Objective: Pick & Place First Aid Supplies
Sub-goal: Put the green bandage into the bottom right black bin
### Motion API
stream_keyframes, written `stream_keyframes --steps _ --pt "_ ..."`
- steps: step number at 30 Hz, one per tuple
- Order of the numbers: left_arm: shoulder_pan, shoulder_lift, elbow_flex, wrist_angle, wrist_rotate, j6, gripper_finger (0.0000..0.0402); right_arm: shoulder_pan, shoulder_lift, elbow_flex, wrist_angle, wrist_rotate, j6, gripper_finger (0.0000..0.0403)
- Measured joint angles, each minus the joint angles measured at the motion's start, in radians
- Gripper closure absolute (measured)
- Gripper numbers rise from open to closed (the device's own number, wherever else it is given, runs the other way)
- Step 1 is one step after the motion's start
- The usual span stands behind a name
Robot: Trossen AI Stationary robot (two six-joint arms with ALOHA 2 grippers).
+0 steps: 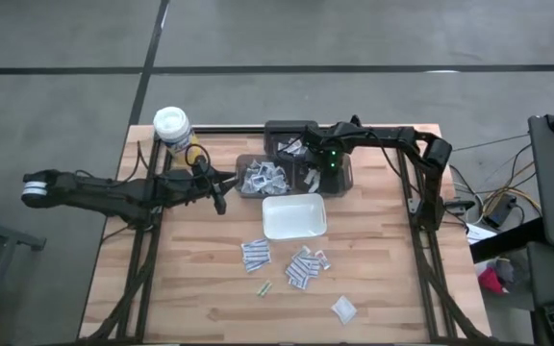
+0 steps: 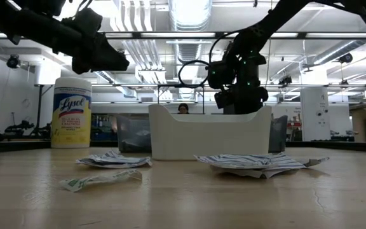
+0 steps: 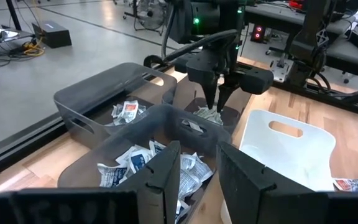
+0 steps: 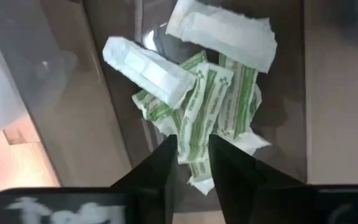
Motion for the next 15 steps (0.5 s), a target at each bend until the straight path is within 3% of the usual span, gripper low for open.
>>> stream_keyframes --steps 7,15 --pt "-0.001 0.0 0.0 0.0 0.033 -0.001 0.0294 0.0 -0.088 0.046 -0.086 0.001 0.005 0.0296" --pt "-0.014 0.0 0.002 0.001 0.116 -0.041 0.0294 0.0 -0.334 0.03 -0.078 -0.02 0.021 0.0311"
